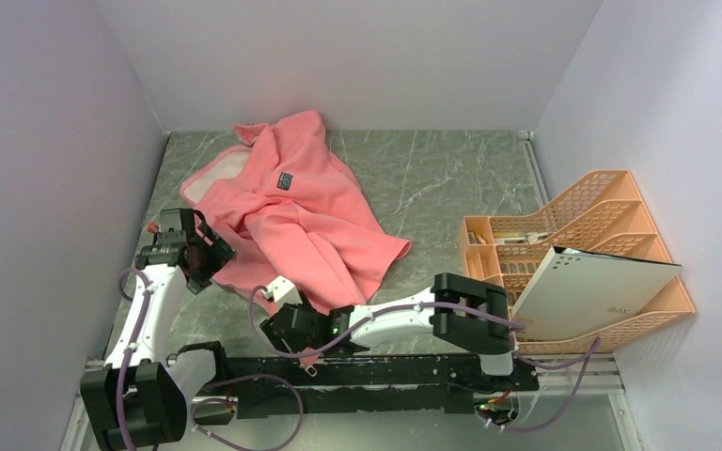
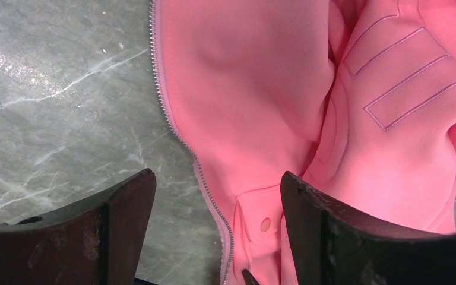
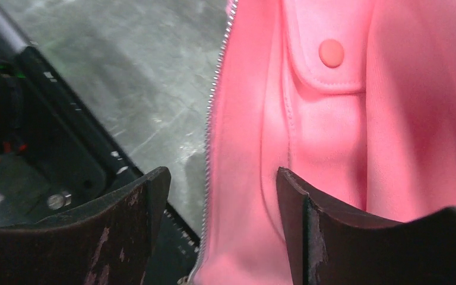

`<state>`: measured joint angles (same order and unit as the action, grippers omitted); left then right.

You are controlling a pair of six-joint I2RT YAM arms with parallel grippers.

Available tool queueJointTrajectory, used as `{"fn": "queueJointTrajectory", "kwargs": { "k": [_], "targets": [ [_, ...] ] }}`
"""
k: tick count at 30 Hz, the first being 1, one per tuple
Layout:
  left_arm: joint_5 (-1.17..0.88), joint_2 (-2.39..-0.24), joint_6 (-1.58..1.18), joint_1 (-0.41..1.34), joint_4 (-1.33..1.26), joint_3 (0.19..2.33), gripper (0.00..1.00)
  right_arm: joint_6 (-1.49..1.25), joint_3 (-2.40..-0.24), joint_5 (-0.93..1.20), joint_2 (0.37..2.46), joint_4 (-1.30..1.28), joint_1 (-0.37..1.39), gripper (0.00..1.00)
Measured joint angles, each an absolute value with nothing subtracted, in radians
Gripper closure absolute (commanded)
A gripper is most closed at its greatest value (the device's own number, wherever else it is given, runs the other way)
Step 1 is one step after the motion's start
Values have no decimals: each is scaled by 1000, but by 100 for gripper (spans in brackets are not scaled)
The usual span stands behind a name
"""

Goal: Zip up the jacket
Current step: Flatten out the jacket at the center of the board.

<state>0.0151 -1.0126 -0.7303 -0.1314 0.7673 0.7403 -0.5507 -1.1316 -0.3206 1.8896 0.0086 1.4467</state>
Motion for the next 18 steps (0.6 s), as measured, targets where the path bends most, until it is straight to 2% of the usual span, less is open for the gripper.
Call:
{"fn": "queueJointTrajectory", "kwargs": {
  "k": [5,7,10,12,14,18],
  "targets": [
    [14,-1011,-731,-131,768,740,18,-543,-1138,-371,1948,41,1446,50],
    [14,-1011,-731,-131,768,740,18,-541,-1138,-397,1953,46,1446,61],
    [14,-1011,-731,-131,768,740,18,-536,-1133,-430,1953,56,1443,86],
    [14,-1007,-731,-131,768,740,18,-529,-1121,-439,1950,70,1436,96],
    [9,-1002,-731,-131,768,739,18,-529,-1100,-429,1938,88,1424,100],
    [-14,-997,-735,-131,758,722,18,-524,-1055,-358,1877,122,1375,100]
  ]
}}
